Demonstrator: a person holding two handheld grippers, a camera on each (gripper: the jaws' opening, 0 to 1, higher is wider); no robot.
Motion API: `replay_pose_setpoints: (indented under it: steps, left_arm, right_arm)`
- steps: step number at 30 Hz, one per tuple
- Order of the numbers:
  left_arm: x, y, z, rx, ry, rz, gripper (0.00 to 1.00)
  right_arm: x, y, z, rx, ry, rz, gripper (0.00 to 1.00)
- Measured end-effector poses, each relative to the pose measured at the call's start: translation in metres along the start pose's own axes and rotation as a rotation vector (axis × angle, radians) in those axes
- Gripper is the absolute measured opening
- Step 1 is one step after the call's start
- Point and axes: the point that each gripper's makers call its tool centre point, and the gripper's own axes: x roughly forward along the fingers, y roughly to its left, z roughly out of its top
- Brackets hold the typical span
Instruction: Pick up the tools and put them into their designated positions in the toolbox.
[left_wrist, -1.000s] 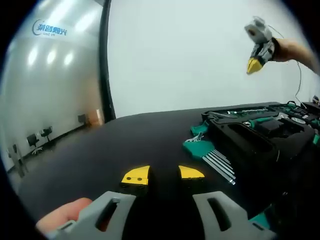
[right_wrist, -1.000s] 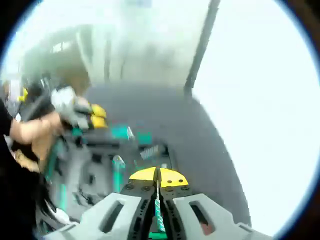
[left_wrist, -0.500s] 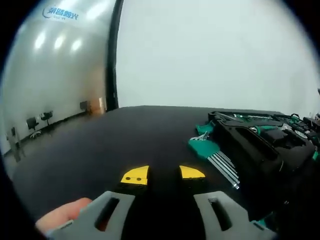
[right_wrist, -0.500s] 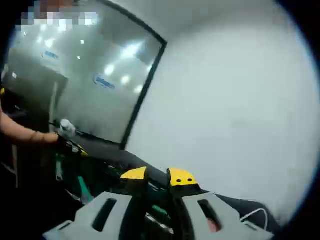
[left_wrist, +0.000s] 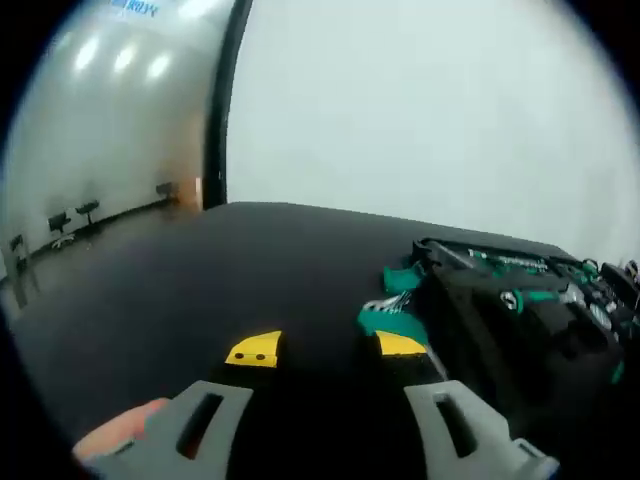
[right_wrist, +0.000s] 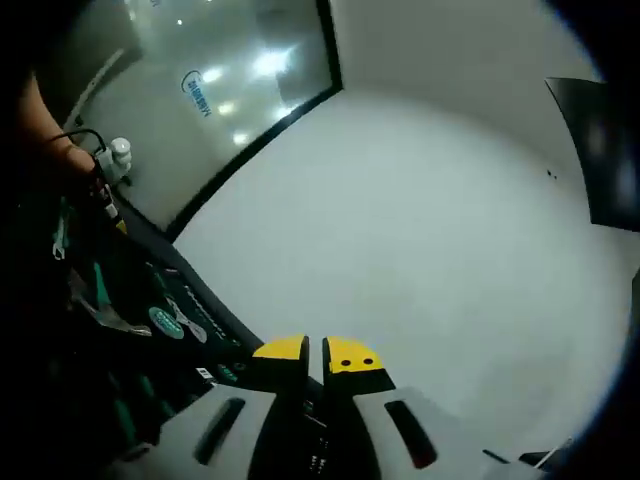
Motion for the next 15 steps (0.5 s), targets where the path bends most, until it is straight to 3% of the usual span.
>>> replay_pose_setpoints:
  steps: [2, 4, 5, 6, 9, 11, 13, 15]
  left_arm:
    - [0.015, -0.012, -0.002, 0.01, 0.04, -0.016, 0.38]
    - [0.026, -0.03, -0.008, -0.025, 0.087, -0.059, 0.35]
    - [0.03, -0.026, -0.006, -0.048, 0.074, -0.028, 0.32]
    - [0.034, -0.026, -0.003, -0.003, 0.067, -0.027, 0.32]
    - [0.036, -0.023, -0.003, 0.027, 0.067, -0.017, 0.34]
    - [0.036, -0.018, -0.001, 0.051, 0.059, 0.011, 0.35]
    - [0.036, 0.0, 0.004, 0.061, 0.032, 0.08, 0.33]
    - [0.03, 0.026, 0.005, 0.023, 0.024, 0.169, 0.19]
  right_arm:
    - [-0.002, 0.002, 0.002, 0.003, -0.007, -0.001, 0.04]
    - [-0.002, 0.004, 0.004, -0.019, -0.009, 0.002, 0.04]
    - [-0.002, 0.005, 0.005, -0.026, -0.014, 0.006, 0.04]
    - [-0.002, 0.006, 0.006, -0.027, -0.016, 0.013, 0.04]
    - [-0.002, 0.011, 0.005, -0.046, -0.014, 0.035, 0.04]
    - [-0.002, 0.015, 0.005, -0.045, -0.011, 0.053, 0.04]
    - [-0.002, 0.019, 0.004, -0.056, -0.003, 0.068, 0.04]
    - [-0.003, 0.02, 0.004, -0.06, -0.002, 0.073, 0.04]
